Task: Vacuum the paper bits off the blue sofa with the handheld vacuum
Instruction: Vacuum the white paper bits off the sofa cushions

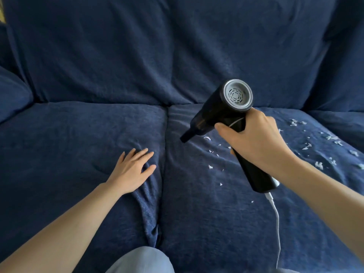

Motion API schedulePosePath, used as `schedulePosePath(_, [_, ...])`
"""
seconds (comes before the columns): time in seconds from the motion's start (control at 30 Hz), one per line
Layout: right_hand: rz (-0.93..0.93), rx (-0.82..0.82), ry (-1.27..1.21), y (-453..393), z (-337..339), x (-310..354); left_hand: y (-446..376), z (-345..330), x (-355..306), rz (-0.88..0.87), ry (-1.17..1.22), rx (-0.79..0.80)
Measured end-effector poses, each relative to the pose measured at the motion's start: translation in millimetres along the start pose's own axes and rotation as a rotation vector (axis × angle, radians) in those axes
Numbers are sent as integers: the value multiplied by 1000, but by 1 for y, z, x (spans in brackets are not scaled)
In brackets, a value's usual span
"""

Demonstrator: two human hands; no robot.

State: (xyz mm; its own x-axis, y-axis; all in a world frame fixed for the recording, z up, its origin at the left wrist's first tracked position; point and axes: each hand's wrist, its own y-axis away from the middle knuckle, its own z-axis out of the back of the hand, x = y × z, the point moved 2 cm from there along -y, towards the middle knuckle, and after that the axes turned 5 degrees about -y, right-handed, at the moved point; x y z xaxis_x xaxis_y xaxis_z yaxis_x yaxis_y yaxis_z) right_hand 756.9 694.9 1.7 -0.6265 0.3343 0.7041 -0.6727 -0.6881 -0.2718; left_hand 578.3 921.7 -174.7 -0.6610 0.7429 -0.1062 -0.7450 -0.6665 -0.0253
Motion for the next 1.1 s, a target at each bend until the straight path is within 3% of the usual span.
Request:
schedulePosePath(0.4, [-40, -63, 0, -41, 41, -48, -57, -35, -93, -46, 141, 56])
schedulePosePath(0.6, [-66, -35, -26, -39, 63, -64, -51, -43, -96, 0, 169, -37])
schedulePosePath(0.87, [-72, -43, -17, -23, 83, -76, -50, -43, -102, 53, 168, -45])
schedulePosePath(1.1, [-89, -62, -59, -10, 94, -82, -59, -37, -111, 95, 312, -71])
